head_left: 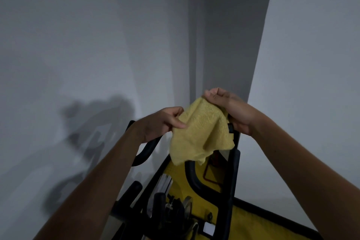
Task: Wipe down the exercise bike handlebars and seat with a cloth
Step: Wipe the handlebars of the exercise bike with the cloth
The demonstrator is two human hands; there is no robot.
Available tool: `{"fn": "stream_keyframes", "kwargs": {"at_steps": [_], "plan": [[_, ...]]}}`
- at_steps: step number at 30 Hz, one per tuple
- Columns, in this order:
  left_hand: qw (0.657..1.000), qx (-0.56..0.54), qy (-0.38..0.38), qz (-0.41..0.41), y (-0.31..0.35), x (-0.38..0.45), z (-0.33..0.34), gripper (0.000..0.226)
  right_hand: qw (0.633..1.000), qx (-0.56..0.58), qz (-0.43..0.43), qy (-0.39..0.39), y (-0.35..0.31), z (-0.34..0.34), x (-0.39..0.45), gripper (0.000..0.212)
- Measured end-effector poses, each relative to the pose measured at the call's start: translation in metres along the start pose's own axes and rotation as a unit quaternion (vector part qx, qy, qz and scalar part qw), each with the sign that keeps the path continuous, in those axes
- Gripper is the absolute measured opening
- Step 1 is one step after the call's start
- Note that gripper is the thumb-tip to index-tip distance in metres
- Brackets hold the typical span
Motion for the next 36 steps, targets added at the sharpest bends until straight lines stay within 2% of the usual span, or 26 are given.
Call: {"fn": "stream_keyframes", "kwargs": {"at_steps": [3,5,9,11,12,15,17,18,20,22,25,27,30,33,36], "plan": [[0.999,-0.014,-0.043,-0.016,0.001,0.0,0.006,0.054,0.998,0.02,0.02,-0.053,-0.001,-0.001,0.004,0.033],[0.999,-0.03,-0.015,-0.023,0.004,-0.002,0.012,0.044,0.998,0.024,0.015,-0.054,-0.002,-0.003,0.008,0.041],[0.993,-0.078,0.088,0.005,0.011,-0.003,0.019,0.043,0.99,-0.05,-0.03,0.132,0.018,-0.01,0.018,0.038],[0.988,-0.103,0.115,0.027,0.014,-0.003,0.022,0.039,0.979,-0.047,-0.024,0.196,0.038,-0.012,0.018,0.055],[0.985,-0.113,0.124,0.034,0.014,-0.001,0.023,0.039,0.979,-0.005,0.008,0.205,0.048,-0.012,0.016,0.066],[0.978,-0.152,0.131,0.048,0.012,0.003,0.025,0.04,0.97,0.135,0.156,0.127,0.084,-0.012,0.002,0.093],[0.975,-0.171,0.133,0.052,0.01,0.008,0.023,0.04,0.962,0.168,0.203,0.072,0.102,-0.009,-0.006,0.116],[0.975,-0.172,0.133,0.052,0.008,0.01,0.022,0.042,0.96,0.19,0.2,0.049,0.105,-0.006,-0.008,0.121],[0.977,-0.165,0.125,0.048,0.006,0.012,0.019,0.052,0.967,0.194,0.164,0.027,0.103,-0.002,-0.008,0.113],[0.981,-0.15,0.118,0.036,0.004,0.013,0.018,0.06,0.982,0.139,0.124,0.024,0.098,0.001,-0.007,0.093],[0.982,-0.143,0.121,0.032,0.001,0.014,0.016,0.052,0.993,0.091,0.076,0.019,0.088,0.006,-0.008,0.07],[0.982,-0.132,0.131,0.033,0.0,0.014,0.014,0.046,0.993,0.084,0.064,0.044,0.085,0.005,-0.008,0.059],[0.983,-0.061,0.171,0.036,-0.001,0.011,0.01,0.045,0.989,0.105,0.055,0.085,0.084,0.002,-0.008,0.03],[0.971,-0.002,0.234,0.055,-0.002,0.009,0.009,0.042,0.982,0.14,0.018,0.122,0.08,0.002,-0.009,0.027],[0.956,0.011,0.288,0.055,-0.007,0.009,0.01,0.046,0.983,0.105,-0.008,0.147,0.073,0.006,-0.009,0.033]]}}
Point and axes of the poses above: each hand's wrist, its own x-axis towards the middle knuckle, its own z-axis out of the palm, y = z × x, the point moved 2 cm from there along x, towards the middle knuckle, and after that the axes turned 4 degrees about x, right-handed, at the moved point
